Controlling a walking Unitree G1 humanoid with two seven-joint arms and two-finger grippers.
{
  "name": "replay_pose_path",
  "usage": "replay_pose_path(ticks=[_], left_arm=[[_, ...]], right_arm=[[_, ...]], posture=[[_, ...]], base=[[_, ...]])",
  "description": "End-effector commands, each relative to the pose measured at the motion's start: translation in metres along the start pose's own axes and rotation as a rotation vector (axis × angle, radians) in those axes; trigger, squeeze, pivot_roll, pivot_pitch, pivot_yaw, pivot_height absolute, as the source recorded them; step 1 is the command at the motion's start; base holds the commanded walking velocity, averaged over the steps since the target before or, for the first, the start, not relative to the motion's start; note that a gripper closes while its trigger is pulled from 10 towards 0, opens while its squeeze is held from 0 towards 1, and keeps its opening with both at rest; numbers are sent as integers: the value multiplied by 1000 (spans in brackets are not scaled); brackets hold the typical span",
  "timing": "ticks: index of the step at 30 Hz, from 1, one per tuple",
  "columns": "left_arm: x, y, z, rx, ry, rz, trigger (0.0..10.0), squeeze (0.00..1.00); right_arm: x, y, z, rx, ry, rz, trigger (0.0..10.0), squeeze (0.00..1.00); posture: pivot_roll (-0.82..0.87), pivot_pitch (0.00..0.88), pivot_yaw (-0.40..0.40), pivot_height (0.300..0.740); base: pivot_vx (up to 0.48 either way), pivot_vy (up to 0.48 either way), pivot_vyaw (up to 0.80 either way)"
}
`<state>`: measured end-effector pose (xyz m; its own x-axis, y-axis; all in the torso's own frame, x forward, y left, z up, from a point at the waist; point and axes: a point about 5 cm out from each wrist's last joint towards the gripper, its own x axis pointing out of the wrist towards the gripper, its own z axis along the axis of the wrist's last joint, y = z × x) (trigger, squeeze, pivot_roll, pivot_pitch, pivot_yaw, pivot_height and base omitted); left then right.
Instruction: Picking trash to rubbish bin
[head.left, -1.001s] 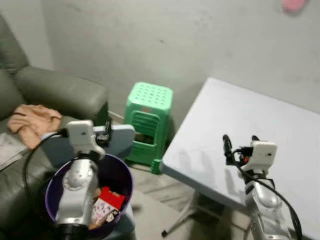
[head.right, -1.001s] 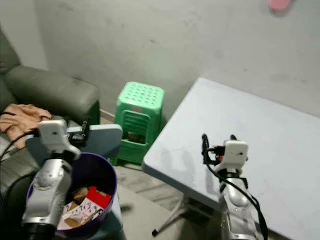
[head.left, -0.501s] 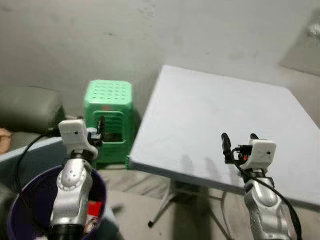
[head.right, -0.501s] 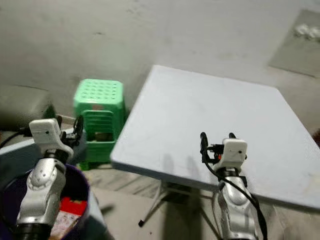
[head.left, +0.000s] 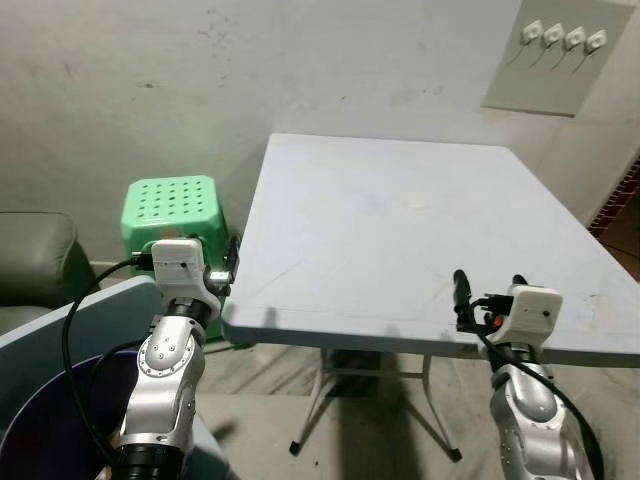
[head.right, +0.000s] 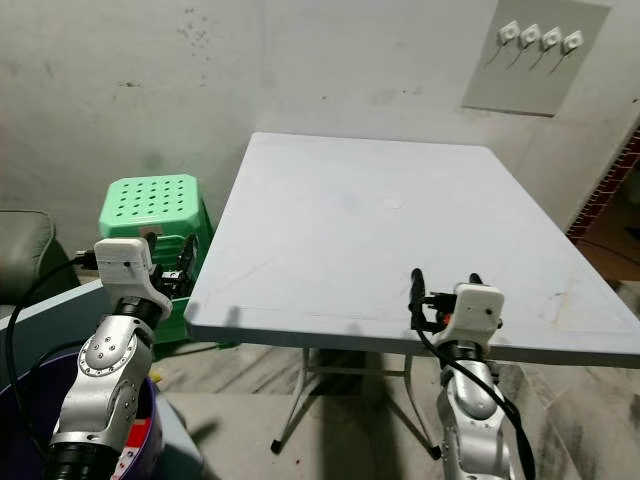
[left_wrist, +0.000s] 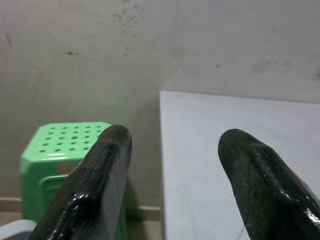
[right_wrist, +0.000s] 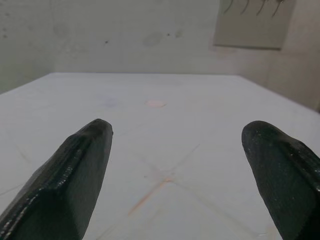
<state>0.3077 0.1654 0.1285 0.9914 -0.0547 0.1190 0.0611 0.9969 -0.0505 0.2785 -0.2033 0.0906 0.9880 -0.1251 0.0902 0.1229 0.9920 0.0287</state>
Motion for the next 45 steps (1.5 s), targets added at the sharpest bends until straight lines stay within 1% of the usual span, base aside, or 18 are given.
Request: replay_pose_path(ticks=[1, 9, 15, 23, 36, 39, 40, 42, 43, 45], left_arm=[[5, -5, 1, 7, 10, -29, 10000, 0], [12, -12, 4, 20, 3, -81, 10000, 0], [10, -14, 4, -4, 1, -99, 10000, 0], [8, -12, 3, -9, 5, -86, 10000, 0], [6, -13, 1, -13, 10, -79, 10000, 0], [7, -13, -1, -14, 26, -61, 10000, 0], [7, -12, -4, -26, 49, -43, 10000, 0], [7, -11, -6, -5, 66, -33, 10000, 0], [7, -12, -7, 4, 72, -38, 10000, 0], [6, -13, -7, -5, 68, -48, 10000, 0]], right_arm=[[0, -2, 6, -5, -28, -17, 10000, 0], [-5, -3, 6, -1, -34, -41, 10000, 0], [-6, -1, 5, 3, -29, -39, 10000, 0], [-3, 3, 5, 5, -23, -17, 10000, 0], [-3, 5, 5, 4, -18, 7, 10000, 0], [-3, 5, 5, 2, -16, 9, 10000, 0], [-4, 5, 5, 1, -14, 9, 10000, 0], [-4, 5, 4, -3, -11, 7, 10000, 0], [-5, 5, 4, -5, -9, 5, 10000, 0], [-6, 5, 3, 1, -9, 11, 10000, 0]], posture=[[36, 0, -8, 740], [17, 0, 13, 740], [23, 0, 10, 740], [39, 0, -8, 740], [41, 0, -21, 740], [42, 0, -22, 740], [42, 0, -21, 740], [43, 0, -21, 740], [43, 0, -21, 740], [43, 0, -21, 740]], base=[[0, 0, 0], [0, 0, 0], [0, -101, 0], [0, -363, 0], [0, -364, 0], [0, 0, 0], [0, 0, 0], [0, 0, 0], [0, 0, 0], [0, 0, 0]])
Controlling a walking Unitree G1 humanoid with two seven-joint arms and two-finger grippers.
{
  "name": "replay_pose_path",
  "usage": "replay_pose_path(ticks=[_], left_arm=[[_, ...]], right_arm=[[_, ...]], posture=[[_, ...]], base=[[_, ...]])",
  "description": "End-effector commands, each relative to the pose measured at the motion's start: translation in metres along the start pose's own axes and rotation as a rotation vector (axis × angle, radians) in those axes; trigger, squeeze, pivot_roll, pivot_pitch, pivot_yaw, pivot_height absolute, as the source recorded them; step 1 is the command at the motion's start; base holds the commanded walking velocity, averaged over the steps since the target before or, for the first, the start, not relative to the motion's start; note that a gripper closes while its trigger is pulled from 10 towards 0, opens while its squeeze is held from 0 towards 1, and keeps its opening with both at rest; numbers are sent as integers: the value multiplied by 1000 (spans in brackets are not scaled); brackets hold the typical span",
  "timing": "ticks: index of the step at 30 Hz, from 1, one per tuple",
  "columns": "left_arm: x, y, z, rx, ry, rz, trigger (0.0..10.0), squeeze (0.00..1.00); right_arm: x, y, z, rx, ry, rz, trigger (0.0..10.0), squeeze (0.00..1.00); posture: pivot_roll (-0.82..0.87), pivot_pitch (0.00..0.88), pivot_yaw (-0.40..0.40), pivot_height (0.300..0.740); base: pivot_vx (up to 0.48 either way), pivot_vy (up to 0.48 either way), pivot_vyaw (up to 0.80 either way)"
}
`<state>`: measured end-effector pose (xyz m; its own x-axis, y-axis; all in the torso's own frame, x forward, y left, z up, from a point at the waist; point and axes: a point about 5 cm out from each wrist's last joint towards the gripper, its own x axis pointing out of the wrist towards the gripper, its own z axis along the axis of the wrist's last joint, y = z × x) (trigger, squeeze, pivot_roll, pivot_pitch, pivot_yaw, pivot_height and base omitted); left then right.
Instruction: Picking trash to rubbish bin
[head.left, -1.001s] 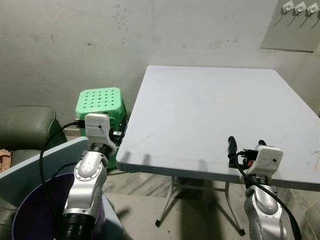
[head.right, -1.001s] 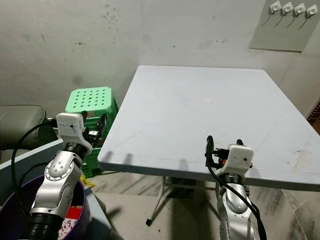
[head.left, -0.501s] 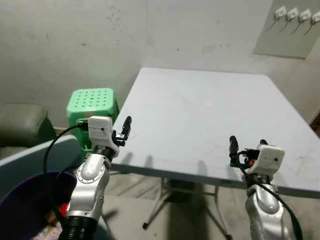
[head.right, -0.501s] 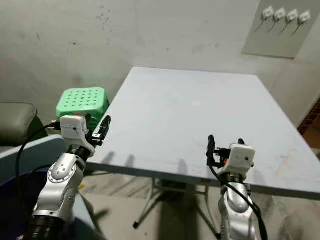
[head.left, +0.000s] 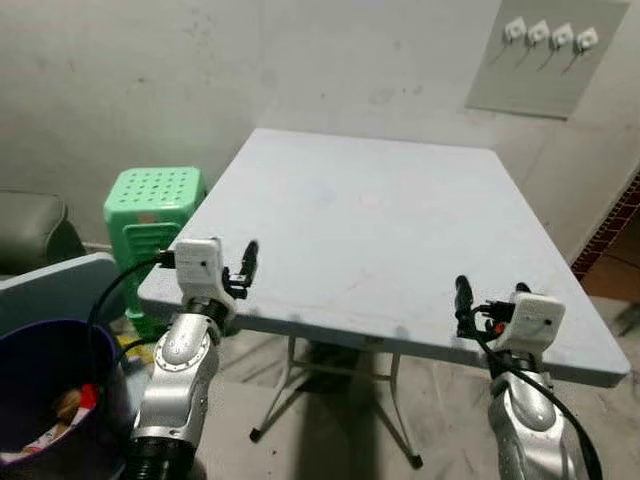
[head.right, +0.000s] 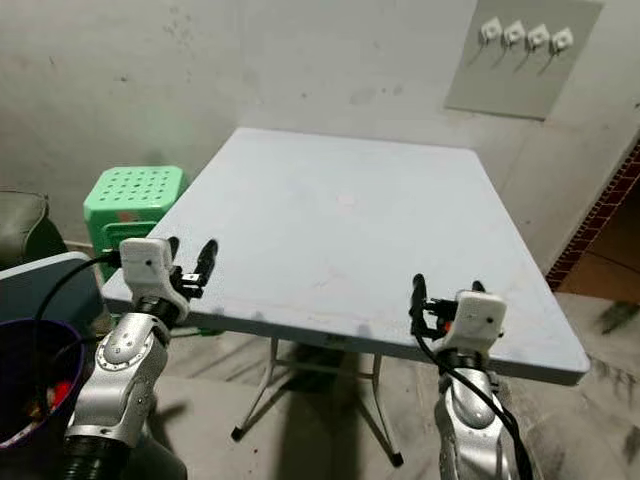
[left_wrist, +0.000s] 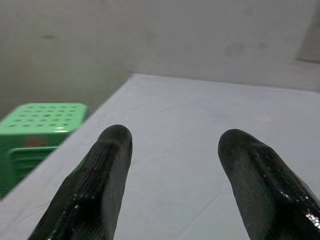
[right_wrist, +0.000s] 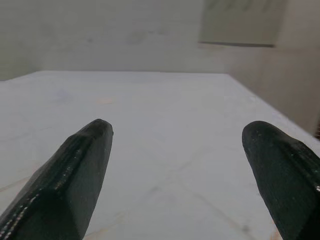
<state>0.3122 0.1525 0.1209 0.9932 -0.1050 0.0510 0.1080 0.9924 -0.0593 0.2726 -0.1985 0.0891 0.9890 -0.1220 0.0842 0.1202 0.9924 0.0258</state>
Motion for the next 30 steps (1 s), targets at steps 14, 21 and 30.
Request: replay_pose_path(ticks=[14, 21, 30], left_arm=[[-31, -11, -5, 7, -40, -200, 10000, 0], [-71, -25, -20, 72, -16, -454, 10000, 0], [-88, -24, -47, 235, 60, -586, 10000, 0]], right_arm=[[-25, 24, 0, 75, -12, 374, 10000, 0], [-54, 29, -20, 19, 80, 675, 10000, 0], [-69, 20, -49, 8, 221, 775, 10000, 0]], posture=[[48, 0, -28, 740], [60, 0, -36, 740], [68, 0, -38, 740]], base=[[0, 0, 0], [0, 0, 0], [0, 0, 0]])
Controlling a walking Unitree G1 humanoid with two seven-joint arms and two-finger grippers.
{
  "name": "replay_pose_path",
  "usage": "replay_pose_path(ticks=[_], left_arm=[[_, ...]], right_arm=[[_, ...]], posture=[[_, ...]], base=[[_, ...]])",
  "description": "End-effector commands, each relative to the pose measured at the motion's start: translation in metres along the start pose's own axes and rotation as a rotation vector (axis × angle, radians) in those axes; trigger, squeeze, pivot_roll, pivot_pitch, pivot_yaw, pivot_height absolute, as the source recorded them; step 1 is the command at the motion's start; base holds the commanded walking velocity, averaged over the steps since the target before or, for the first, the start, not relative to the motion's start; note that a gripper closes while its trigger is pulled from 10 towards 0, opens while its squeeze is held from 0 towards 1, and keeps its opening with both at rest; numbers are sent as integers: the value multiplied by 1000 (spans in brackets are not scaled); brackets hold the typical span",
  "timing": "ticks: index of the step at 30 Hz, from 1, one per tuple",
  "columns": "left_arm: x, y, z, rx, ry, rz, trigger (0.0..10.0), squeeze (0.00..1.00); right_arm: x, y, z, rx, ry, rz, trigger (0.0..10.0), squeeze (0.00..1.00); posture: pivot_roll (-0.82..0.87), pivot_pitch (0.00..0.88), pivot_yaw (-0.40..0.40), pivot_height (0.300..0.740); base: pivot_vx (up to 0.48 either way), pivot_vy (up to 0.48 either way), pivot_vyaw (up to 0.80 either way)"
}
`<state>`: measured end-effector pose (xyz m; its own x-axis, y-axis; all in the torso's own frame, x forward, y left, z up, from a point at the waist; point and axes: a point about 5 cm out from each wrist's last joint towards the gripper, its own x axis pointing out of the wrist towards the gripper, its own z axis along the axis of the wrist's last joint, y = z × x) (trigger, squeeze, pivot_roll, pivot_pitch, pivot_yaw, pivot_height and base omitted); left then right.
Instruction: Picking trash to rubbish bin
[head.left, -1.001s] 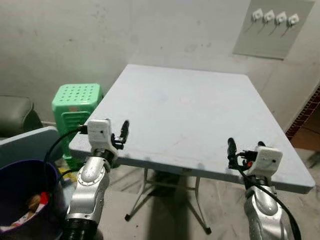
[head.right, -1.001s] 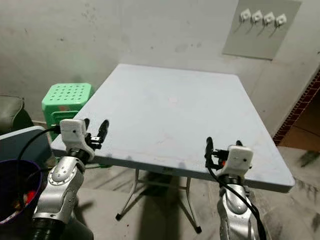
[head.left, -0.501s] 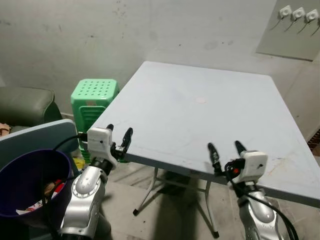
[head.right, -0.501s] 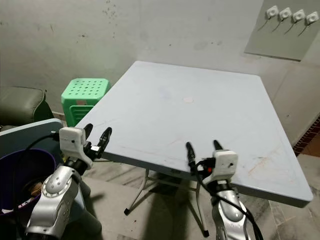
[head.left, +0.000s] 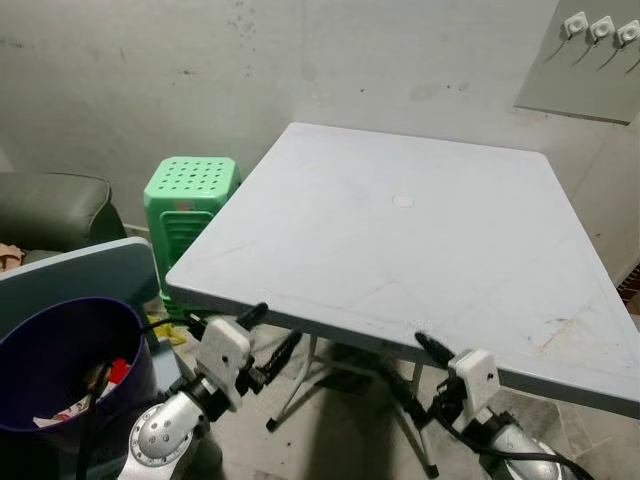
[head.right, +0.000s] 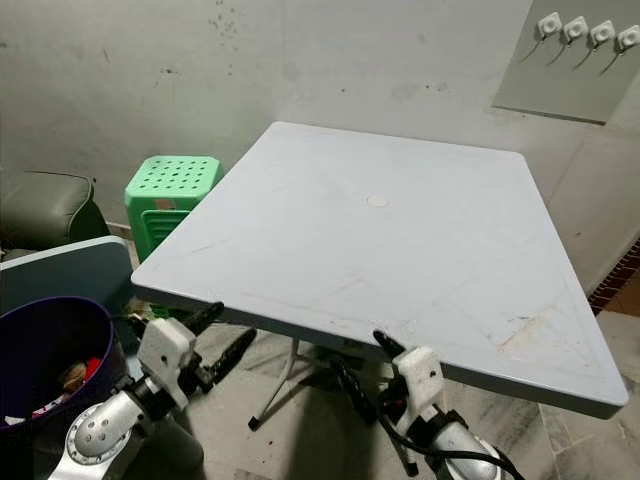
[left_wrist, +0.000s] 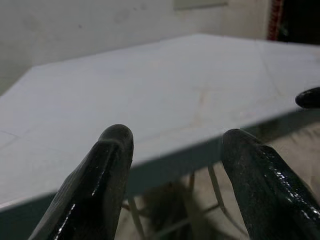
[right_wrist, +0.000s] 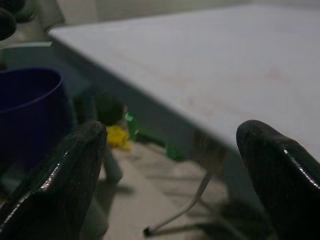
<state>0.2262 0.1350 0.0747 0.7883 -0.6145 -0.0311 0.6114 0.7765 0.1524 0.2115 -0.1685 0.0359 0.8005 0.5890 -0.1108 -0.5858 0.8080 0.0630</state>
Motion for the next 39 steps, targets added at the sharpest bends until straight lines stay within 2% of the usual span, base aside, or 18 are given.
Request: replay_pose_path(ticks=[1, 3, 4, 5, 6, 15, 17, 21, 22, 29, 31, 32, 36, 39], left_arm=[[-4, -3, -12, 35, 47, -29, 10000, 0], [-4, -3, -15, 32, 60, -28, 10000, 0], [-6, -4, -26, 25, 101, -24, 10000, 0], [-6, -4, -26, 25, 101, -24, 10000, 0], [-8, -5, -35, 22, 141, -19, 10000, 0], [-11, -6, -71, -17, 281, 65, 10000, 0], [-10, -7, -89, -34, 359, 107, 10000, 0], [-8, -8, -104, -48, 454, 148, 10000, 0], [-9, -7, -111, -111, 494, 174, 10000, 0], [-10, -7, -118, -125, 551, 223, 10000, 0], [-17, -7, -128, -146, 622, 273, 10000, 0], [-17, -7, -128, -146, 622, 273, 10000, 0], [-34, -7, -143, -278, 735, 408, 10000, 0], [-46, -10, -150, -289, 792, 428, 10000, 0]], right_arm=[[-3, -1, -11, -14, 60, 26, 10000, 0], [-4, -1, -14, -16, 79, 25, 10000, 0], [-5, -2, -25, -15, 135, 12, 10000, 0], [-5, -2, -25, -15, 135, 12, 10000, 0], [-7, -3, -33, -9, 178, 3, 10000, 0], [-12, -13, -58, 32, 281, -98, 10000, 0], [-15, -18, -71, 65, 346, -176, 10000, 0], [-24, -22, -85, 86, 423, -279, 10000, 0], [-28, -23, -91, 125, 448, -326, 10000, 0], [-38, -19, -104, 160, 521, -402, 10000, 0], [-42, -17, -111, 194, 552, -462, 10000, 0], [-42, -17, -111, 194, 552, -462, 10000, 0], [-51, -15, -120, 261, 601, -554, 10000, 0], [-60, -12, -126, 273, 652, -600, 10000, 0]], posture=[[68, 0, -40, 740], [68, 0, -40, 740], [68, 0, -41, 740], [68, 0, -41, 740], [67, 0, -41, 740], [59, 0, -33, 740], [56, 0, -34, 740], [60, 0, -36, 740], [60, 0, -36, 740], [53, 0, -28, 740], [46, 0, -21, 740], [46, 0, -21, 740], [42, 0, -14, 740], [36, 0, -7, 740]], base=[[0, 0, 0], [0, 0, 0], [0, 0, 0], [0, 0, 0], [0, 0, 0], [0, 0, 0], [0, 0, 0], [0, 0, 0], [0, 0, 0], [0, 0, 0], [0, 0, 0], [0, 0, 0], [0, 0, 0], [0, 0, 0]])
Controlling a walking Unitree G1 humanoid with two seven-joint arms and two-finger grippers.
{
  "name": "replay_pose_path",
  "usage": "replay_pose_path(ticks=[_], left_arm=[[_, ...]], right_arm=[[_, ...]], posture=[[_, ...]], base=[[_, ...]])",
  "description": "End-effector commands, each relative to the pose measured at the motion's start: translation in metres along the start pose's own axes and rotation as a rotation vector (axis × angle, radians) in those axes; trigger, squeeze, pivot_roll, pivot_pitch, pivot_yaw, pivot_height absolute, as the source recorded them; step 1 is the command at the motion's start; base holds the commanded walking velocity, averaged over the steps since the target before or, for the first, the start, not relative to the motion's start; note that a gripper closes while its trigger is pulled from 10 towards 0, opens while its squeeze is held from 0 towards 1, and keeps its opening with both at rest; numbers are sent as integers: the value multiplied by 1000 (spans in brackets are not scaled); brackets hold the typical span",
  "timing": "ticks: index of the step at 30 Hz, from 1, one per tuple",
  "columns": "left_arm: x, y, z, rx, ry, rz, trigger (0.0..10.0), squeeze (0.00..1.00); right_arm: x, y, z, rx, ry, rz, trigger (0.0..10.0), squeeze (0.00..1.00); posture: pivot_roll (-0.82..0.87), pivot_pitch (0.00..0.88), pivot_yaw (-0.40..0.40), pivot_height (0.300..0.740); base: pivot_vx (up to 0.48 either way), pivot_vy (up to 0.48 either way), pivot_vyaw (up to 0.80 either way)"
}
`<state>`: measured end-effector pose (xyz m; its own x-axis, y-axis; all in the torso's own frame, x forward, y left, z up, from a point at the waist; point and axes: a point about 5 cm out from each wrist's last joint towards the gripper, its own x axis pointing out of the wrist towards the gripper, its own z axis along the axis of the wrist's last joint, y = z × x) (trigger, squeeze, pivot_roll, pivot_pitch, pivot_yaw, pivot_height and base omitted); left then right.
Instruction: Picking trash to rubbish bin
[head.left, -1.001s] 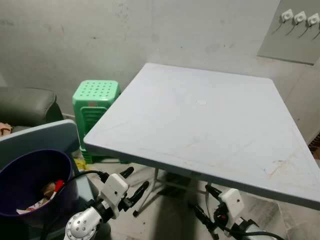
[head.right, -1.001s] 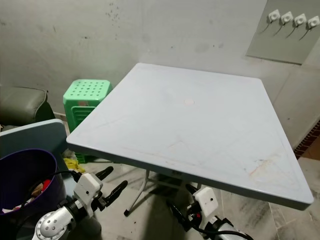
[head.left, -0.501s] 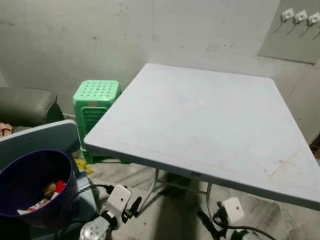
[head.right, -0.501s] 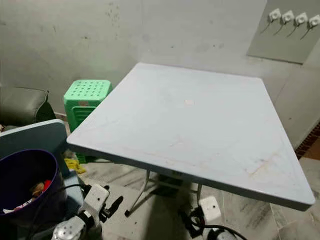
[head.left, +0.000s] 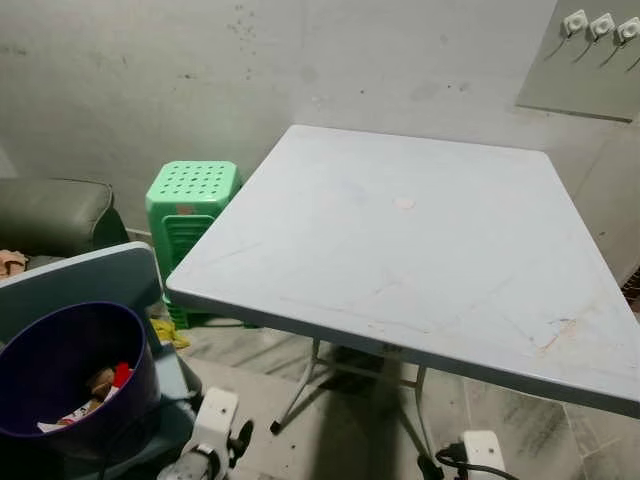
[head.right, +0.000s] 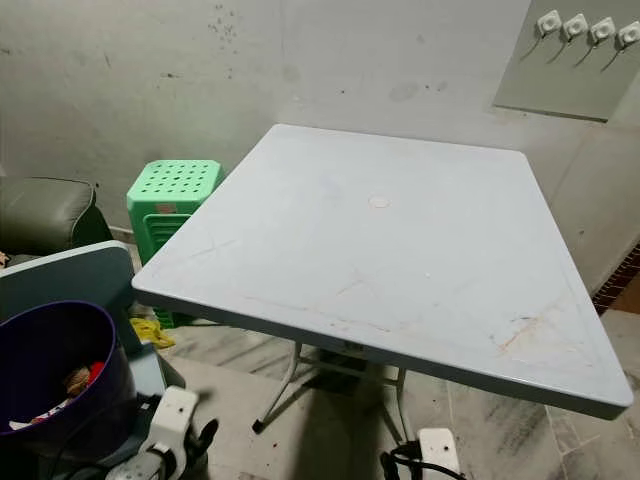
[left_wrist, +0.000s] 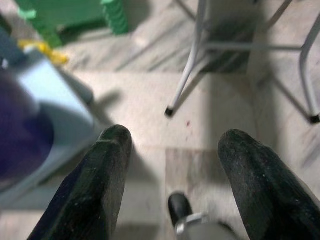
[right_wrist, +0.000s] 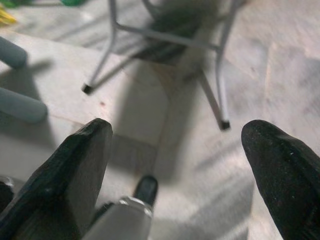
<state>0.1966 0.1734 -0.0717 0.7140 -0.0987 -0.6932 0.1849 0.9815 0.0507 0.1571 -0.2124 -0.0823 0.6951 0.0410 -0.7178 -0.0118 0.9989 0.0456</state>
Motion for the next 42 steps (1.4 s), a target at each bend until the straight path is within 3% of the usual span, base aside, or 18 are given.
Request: replay_pose_path(ticks=[1, 4, 9, 22, 37, 42], left_arm=[[-2, 3, -8, -13, 40, 24, 10000, 0], [-8, 10, -24, -63, 104, 82, 10000, 0], [-11, 9, -32, -75, 130, 98, 10000, 0], [-2, 1, -15, -64, 90, 68, 10000, 0], [3, -8, -6, -17, 93, 12, 10000, 0], [5, -11, -2, -13, 88, 1, 10000, 0]], right_arm=[[-2, -5, -5, 28, 28, -41, 10000, 0], [-5, -9, -13, 63, 57, -86, 10000, 0], [-8, -9, -20, 80, 80, -108, 10000, 0], [-11, -2, -31, 110, 102, -130, 10000, 0], [-14, -12, -32, 176, 73, -201, 10000, 0], [-15, -7, -35, 190, 74, -201, 10000, 0]], posture=[[37, 0, -6, 740], [34, 0, -5, 740], [33, 0, -1, 740], [-13, 0, 37, 740], [-123, 0, 93, 740], [-142, 0, 100, 740]], base=[[0, 0, 0], [0, 0, 0], [0, 0, 0], [0, 0, 0], [0, 0, 0], [0, 0, 0]])
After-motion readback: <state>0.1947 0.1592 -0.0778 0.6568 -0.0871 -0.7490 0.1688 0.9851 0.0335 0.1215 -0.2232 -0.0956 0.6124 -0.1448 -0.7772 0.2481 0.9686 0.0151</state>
